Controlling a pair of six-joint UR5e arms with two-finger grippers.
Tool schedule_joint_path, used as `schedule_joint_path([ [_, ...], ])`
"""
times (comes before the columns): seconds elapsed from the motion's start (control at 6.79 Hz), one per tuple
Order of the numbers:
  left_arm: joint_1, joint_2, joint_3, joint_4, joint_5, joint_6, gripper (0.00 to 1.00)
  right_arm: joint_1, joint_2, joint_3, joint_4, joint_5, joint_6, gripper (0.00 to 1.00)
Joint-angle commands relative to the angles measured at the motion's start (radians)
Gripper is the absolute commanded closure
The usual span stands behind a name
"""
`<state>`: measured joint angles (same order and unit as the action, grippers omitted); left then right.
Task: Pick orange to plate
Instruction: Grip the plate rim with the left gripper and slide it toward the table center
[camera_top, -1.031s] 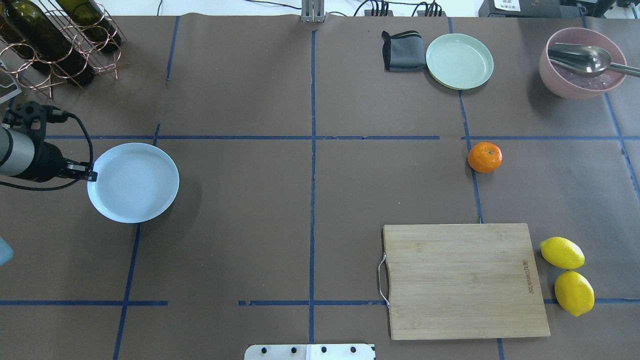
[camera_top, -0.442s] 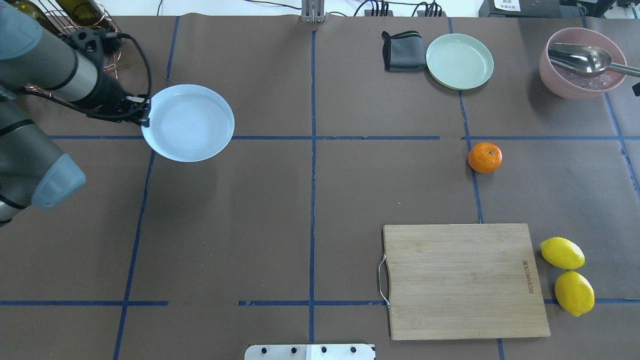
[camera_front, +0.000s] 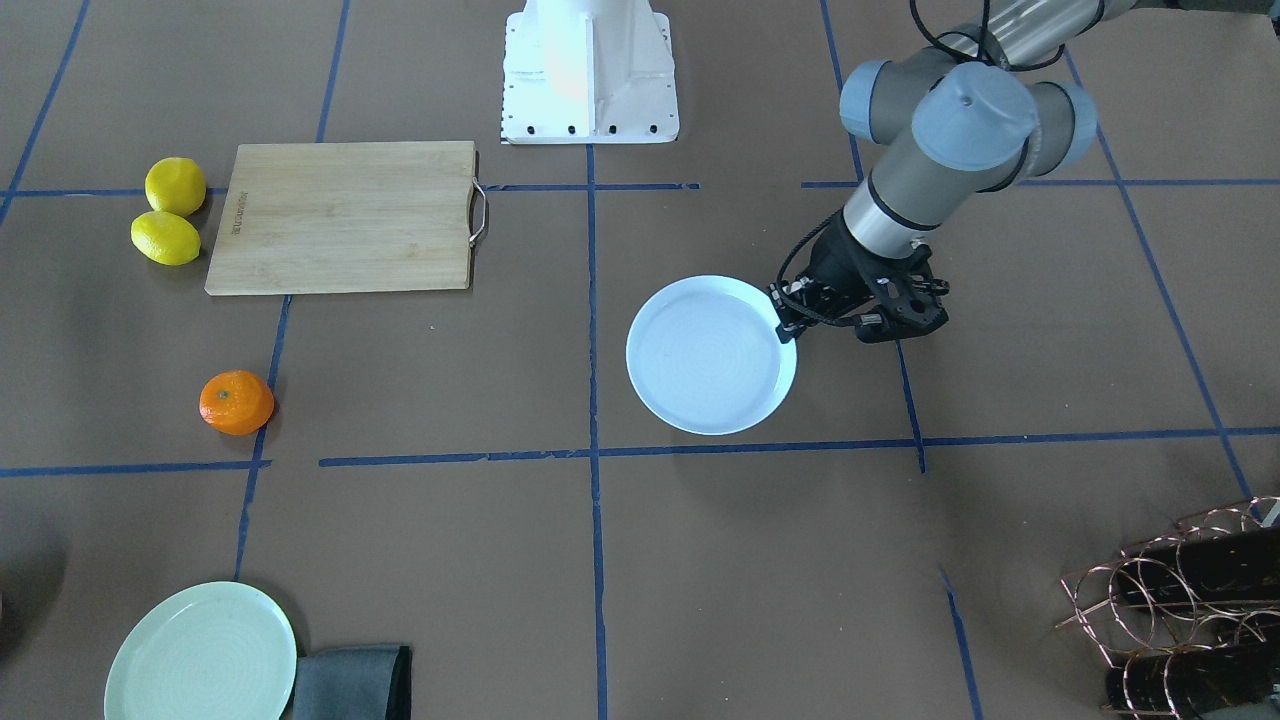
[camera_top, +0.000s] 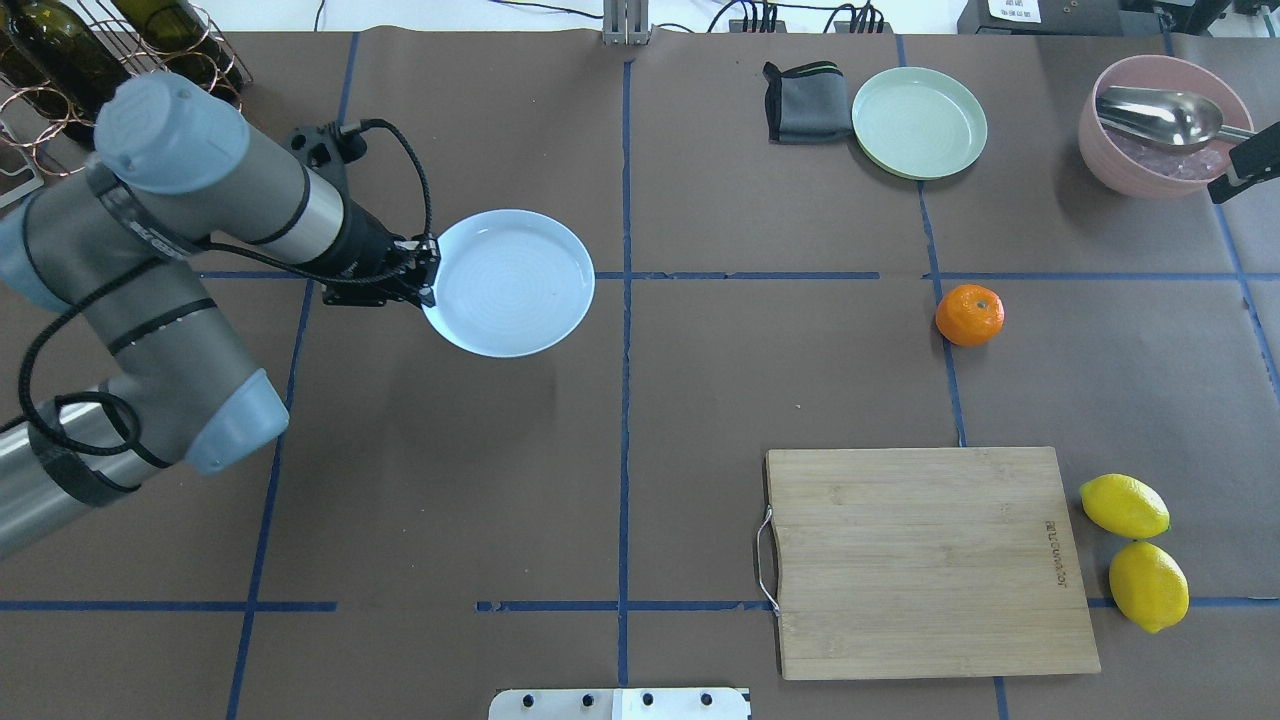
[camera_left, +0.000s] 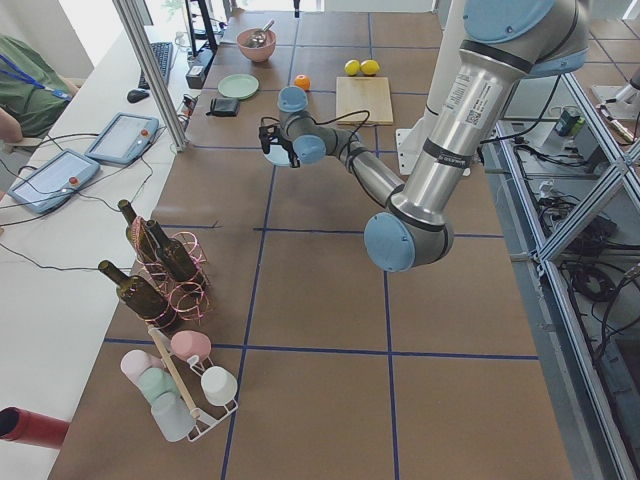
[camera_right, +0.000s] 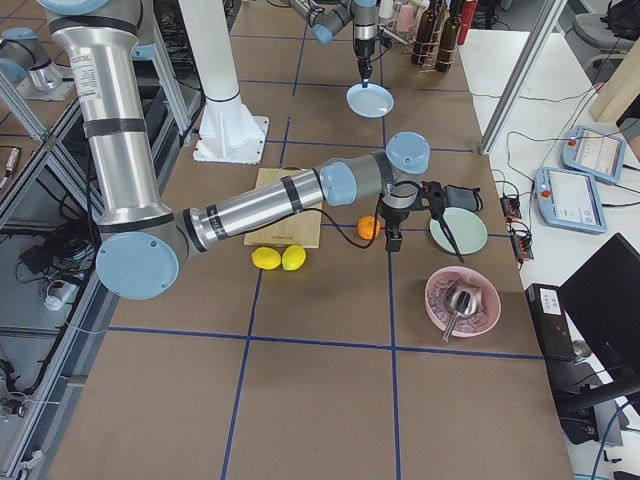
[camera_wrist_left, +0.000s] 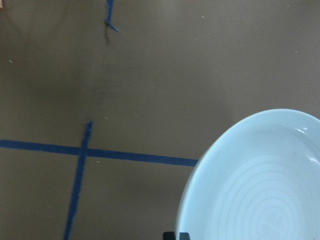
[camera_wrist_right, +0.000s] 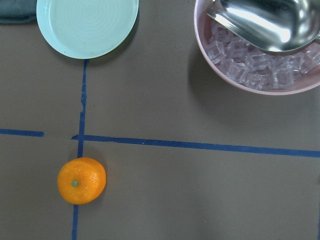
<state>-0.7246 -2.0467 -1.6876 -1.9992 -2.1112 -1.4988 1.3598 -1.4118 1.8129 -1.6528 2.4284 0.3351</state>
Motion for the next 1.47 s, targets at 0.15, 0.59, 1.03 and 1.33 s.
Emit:
schedule_joint_path([
  [0.15,0.194,-0.085,0.104,-0.13,0.178,-0.257,1.0,-0.07,-0.001,0.034,0.094,-0.005,0.174,0.0],
  [0.59,0.208,-0.075,0.124,-0.138,0.191,-0.241,0.01,-0.116,-0.003,0.034,0.133,-0.02,0.242,0.0],
  [1.03,0.128,-0.073,0.077,-0.119,0.165,-0.184,0.0,-0.215,0.022,0.025,0.134,-0.115,0.272,0.0],
  [1.33,0.051,-0.038,-0.008,0.062,0.105,0.017,0.0,-0.287,0.031,-0.06,0.291,-0.164,0.315,0.0],
])
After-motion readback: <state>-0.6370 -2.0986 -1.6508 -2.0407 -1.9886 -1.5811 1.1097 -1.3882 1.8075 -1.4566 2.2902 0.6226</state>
